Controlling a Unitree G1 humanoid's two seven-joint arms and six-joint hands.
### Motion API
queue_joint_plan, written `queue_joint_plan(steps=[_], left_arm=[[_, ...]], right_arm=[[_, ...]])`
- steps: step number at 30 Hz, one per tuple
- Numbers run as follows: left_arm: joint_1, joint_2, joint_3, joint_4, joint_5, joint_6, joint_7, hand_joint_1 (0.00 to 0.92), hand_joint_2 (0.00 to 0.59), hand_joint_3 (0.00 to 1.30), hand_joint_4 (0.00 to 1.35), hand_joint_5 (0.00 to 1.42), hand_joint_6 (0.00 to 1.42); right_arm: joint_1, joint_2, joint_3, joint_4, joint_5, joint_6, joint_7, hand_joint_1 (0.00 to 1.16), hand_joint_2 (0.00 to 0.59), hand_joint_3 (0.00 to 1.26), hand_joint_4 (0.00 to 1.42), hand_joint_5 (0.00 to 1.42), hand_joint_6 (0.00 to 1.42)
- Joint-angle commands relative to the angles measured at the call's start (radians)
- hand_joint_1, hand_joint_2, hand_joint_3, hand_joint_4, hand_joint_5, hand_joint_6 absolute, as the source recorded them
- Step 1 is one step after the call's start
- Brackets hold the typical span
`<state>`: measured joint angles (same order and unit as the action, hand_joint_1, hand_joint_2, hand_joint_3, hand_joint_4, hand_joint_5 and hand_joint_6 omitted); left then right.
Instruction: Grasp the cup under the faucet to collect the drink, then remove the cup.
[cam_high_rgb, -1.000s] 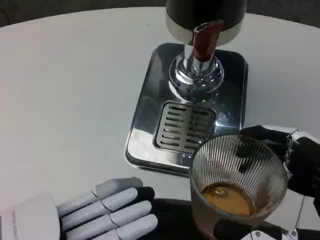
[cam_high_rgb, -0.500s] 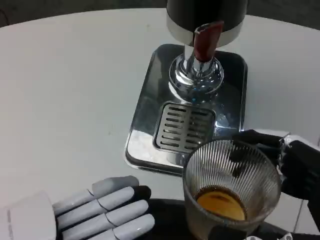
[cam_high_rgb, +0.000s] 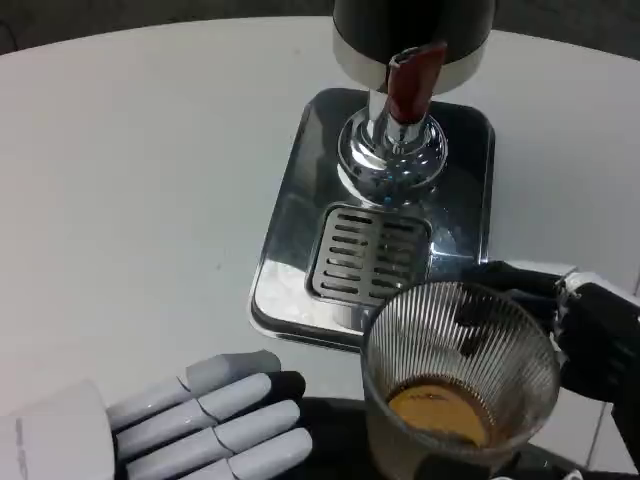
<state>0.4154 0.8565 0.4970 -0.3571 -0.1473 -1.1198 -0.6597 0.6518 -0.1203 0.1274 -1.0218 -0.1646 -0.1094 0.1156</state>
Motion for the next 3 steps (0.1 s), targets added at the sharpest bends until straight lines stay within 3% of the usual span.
queue_joint_plan(steps=[1, 3], left_arm=[[0.014, 0.004, 0.010, -0.016, -0.002, 0.003, 0.007, 0.000, 0.093, 0.01, 0.00, 0.00, 0.00], [0.015, 0.002, 0.011, -0.017, -0.002, 0.007, 0.007, 0.000, 0.093, 0.01, 0.00, 0.00, 0.00]], right_arm=[[0.006, 0.006, 0.007, -0.025, 0.017, -0.045, 0.001, 0.97, 0.118, 0.80, 0.85, 1.01, 0.99], [0.005, 0.006, 0.009, -0.025, 0.017, -0.044, 0.000, 0.97, 0.118, 0.80, 0.85, 1.01, 0.99]])
